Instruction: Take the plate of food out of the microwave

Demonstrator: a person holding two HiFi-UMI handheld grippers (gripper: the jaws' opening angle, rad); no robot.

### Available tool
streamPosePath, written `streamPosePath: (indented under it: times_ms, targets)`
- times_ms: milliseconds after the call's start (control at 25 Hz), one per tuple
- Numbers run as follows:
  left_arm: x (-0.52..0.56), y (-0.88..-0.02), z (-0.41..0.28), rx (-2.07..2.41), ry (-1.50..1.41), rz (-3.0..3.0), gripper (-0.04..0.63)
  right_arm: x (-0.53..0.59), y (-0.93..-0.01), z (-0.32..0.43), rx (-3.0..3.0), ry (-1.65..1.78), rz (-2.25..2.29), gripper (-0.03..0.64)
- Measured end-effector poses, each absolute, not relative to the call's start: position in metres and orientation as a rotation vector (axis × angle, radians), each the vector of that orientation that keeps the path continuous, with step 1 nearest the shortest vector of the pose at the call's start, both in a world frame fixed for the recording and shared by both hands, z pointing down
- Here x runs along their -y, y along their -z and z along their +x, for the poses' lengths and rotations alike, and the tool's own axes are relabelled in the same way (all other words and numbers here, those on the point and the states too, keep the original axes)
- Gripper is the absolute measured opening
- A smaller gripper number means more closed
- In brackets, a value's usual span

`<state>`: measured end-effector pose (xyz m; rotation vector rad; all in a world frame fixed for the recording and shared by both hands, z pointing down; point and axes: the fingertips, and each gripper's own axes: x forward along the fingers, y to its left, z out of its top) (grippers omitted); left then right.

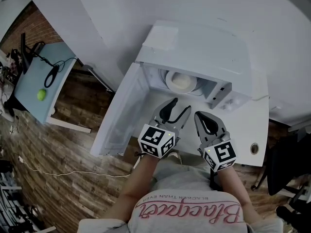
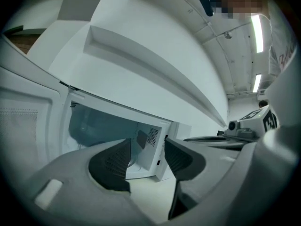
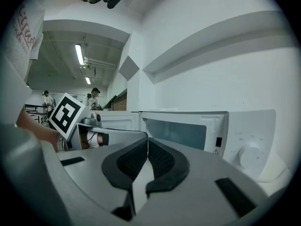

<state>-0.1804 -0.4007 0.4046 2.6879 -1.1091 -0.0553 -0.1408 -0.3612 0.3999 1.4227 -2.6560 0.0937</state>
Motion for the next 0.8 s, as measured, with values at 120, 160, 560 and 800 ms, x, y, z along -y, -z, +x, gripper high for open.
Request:
streamPosePath:
  times_ms: [120, 160, 560, 800]
  targets:
    - [0.408, -0.411, -0.183, 1.136, 0.072, 2.667, 0.227, 0.364, -0.403, -0.141, 2.657, -0.103, 1.418, 0.012]
    - [0.410, -0.412, -0.184, 1.142, 0.090, 2.656, 0.227, 0.365, -0.405, -0.141, 2.657, -0.109, 1.414, 0.012]
    - [0.434, -0.452, -0.189, 1.115, 0.168, 2.479, 0.208, 0.381, -0.416, -0.146, 2.703, -0.200, 1.363, 0.012]
    - [0.450, -0.477, -0.192, 1.111, 0.201, 2.364, 0.183, 0.394, -0.427, -0.146, 2.711, -0.224, 1.340, 0.012]
